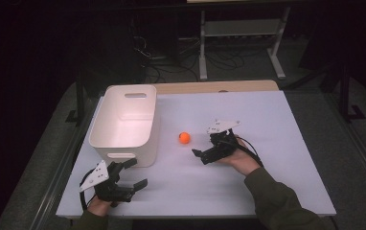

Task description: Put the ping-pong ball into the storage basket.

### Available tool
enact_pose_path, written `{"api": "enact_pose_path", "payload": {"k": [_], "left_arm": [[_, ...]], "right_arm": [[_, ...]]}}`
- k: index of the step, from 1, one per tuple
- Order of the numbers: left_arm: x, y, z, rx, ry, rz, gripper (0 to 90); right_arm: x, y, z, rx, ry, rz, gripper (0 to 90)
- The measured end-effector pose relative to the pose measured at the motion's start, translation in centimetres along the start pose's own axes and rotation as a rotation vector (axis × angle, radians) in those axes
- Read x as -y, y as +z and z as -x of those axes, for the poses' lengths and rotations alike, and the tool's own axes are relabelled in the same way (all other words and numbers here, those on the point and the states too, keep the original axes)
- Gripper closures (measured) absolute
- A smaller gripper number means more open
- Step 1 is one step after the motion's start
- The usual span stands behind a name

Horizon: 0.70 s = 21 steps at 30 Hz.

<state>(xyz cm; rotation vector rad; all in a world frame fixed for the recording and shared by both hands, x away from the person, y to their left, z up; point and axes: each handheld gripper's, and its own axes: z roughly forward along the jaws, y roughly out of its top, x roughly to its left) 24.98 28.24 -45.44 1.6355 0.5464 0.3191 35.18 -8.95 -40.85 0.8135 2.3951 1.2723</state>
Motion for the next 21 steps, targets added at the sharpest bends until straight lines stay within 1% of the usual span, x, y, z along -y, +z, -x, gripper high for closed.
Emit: {"api": "enact_pose_path", "payload": {"k": [21], "left_arm": [[0.0,0.0,0.0,-0.002,0.004,0.001,13.7]], "right_arm": [[-1.0,1.5,0.1,-0.01,0.0,0.003,0.0]]}}
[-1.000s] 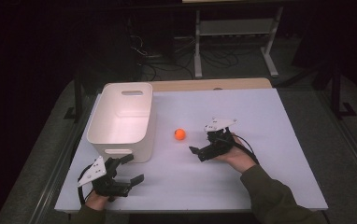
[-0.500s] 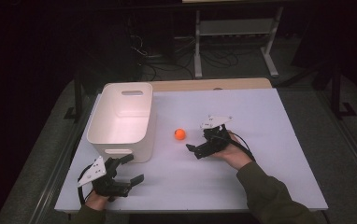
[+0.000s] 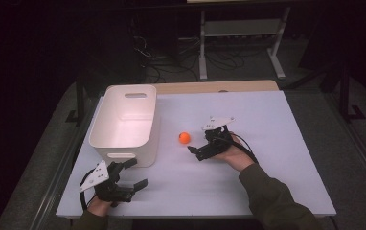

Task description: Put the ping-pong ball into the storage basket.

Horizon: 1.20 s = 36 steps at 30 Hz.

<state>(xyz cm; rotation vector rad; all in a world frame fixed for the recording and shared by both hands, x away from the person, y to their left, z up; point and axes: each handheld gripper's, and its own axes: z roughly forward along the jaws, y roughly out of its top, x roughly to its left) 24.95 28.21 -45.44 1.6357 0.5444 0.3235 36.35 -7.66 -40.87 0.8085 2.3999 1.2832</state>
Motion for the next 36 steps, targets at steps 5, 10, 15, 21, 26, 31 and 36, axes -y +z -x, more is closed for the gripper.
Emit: {"api": "enact_pose_path", "payload": {"k": [5,10,15,21,26,31,36], "left_arm": [[0.0,0.0,0.0,0.0,0.007,0.0,13.7],[0.0,-0.1,0.1,0.001,0.013,0.006,13.7],[0.0,-0.1,0.2,0.001,0.02,0.008,13.7],[0.1,-0.1,0.3,-0.002,0.034,0.012,13.7],[0.1,-0.2,0.4,-0.007,0.033,0.022,13.7],[0.1,-0.2,0.5,-0.002,0.031,0.016,13.7],[0.1,-0.2,0.7,0.0,0.033,0.019,13.7]], "right_arm": [[-0.3,0.5,0.0,-0.003,0.0,0.001,0.0],[-0.7,1.0,0.0,-0.008,-0.004,0.001,0.0],[-1.0,1.5,-0.1,-0.012,-0.004,0.005,0.0],[-1.5,2.2,-0.1,-0.015,-0.004,0.007,0.0],[-1.8,2.7,0.0,-0.016,-0.002,0.003,0.0],[-1.9,2.9,0.1,-0.015,-0.001,0.009,0.0],[-1.8,3.4,0.3,-0.017,0.001,0.001,0.0]]}}
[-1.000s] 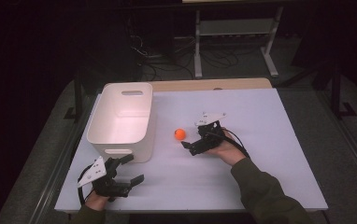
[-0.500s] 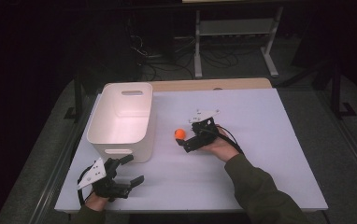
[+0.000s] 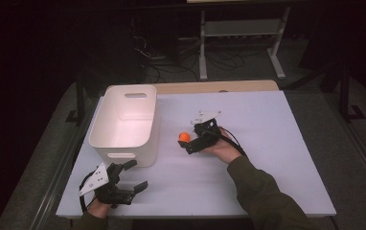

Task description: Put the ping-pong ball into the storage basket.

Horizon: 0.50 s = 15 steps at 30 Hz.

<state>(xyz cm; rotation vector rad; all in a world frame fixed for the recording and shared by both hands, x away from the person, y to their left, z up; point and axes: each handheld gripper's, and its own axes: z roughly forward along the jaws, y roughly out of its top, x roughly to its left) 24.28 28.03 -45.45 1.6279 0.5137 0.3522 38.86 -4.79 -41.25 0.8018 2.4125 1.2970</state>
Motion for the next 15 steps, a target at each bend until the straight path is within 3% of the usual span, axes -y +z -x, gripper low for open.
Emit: {"api": "enact_pose_path", "payload": {"k": [15], "left_arm": [[0.0,0.0,0.0,0.007,-0.001,-0.001,13.7]], "right_arm": [[-0.8,1.7,0.2,-0.008,0.001,-0.007,0.0]]}}
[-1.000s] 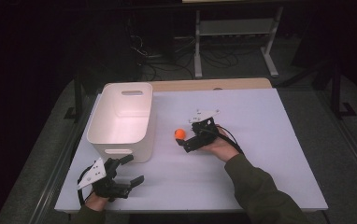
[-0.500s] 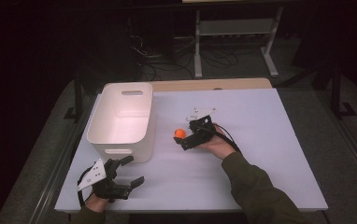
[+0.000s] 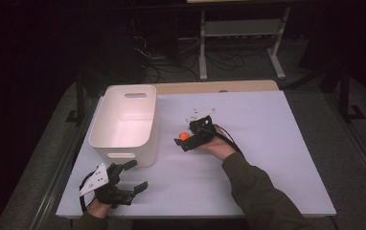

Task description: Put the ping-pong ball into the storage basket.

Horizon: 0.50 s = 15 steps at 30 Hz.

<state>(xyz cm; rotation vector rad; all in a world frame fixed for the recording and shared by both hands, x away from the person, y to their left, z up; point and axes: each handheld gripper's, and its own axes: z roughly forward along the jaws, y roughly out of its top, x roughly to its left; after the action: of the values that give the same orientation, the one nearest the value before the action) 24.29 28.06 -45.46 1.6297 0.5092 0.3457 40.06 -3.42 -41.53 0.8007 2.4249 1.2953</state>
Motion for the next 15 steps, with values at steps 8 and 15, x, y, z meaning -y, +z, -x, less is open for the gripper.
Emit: {"api": "enact_pose_path", "payload": {"k": [8,15], "left_arm": [[0.0,0.0,0.0,0.001,-0.001,0.001,13.7],[0.0,0.0,0.0,0.001,-0.004,0.001,13.7]], "right_arm": [[0.0,1.0,0.1,-0.007,0.011,-0.007,0.0],[0.2,1.4,0.3,-0.008,0.013,-0.023,0.0]]}}
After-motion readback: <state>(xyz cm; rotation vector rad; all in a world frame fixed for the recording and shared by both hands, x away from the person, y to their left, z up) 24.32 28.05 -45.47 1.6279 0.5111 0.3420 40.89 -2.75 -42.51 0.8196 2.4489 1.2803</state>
